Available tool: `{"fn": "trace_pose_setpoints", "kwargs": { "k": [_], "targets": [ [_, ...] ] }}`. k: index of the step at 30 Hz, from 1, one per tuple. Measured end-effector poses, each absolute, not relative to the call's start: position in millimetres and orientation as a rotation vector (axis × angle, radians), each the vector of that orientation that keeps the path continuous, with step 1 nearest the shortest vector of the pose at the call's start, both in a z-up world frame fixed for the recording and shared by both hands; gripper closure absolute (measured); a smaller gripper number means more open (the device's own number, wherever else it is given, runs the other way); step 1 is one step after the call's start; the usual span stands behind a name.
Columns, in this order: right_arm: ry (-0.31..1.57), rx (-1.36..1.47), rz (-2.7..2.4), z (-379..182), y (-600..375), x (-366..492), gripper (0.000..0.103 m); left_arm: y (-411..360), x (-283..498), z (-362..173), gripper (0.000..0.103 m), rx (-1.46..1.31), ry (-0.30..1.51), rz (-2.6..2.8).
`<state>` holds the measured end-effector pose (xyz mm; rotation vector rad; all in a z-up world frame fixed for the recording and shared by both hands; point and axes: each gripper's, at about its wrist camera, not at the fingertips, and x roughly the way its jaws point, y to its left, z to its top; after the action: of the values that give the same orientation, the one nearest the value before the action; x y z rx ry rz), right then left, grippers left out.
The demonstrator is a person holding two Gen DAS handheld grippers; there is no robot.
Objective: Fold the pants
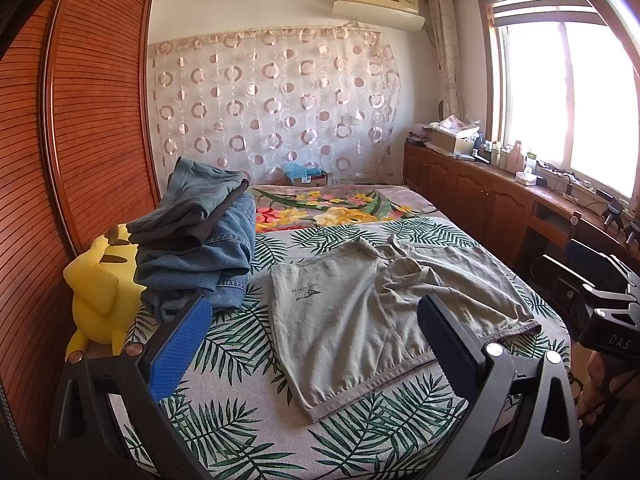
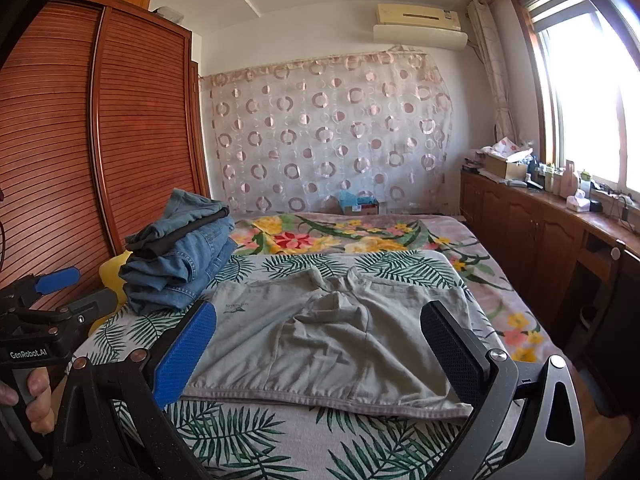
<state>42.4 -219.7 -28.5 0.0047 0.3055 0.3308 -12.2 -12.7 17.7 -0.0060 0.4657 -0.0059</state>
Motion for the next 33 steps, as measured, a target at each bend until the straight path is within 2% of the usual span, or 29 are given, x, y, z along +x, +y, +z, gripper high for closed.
{"fn": "trace_pose_setpoints", "kwargs": {
  "k": [33],
  "targets": [
    [0.394,-0.002,0.264,-44.5,-258.4,78.8,0.001,-29.3,48.5,-23.2,0.0,0.022,0.569,-0.15]
  ]
}}
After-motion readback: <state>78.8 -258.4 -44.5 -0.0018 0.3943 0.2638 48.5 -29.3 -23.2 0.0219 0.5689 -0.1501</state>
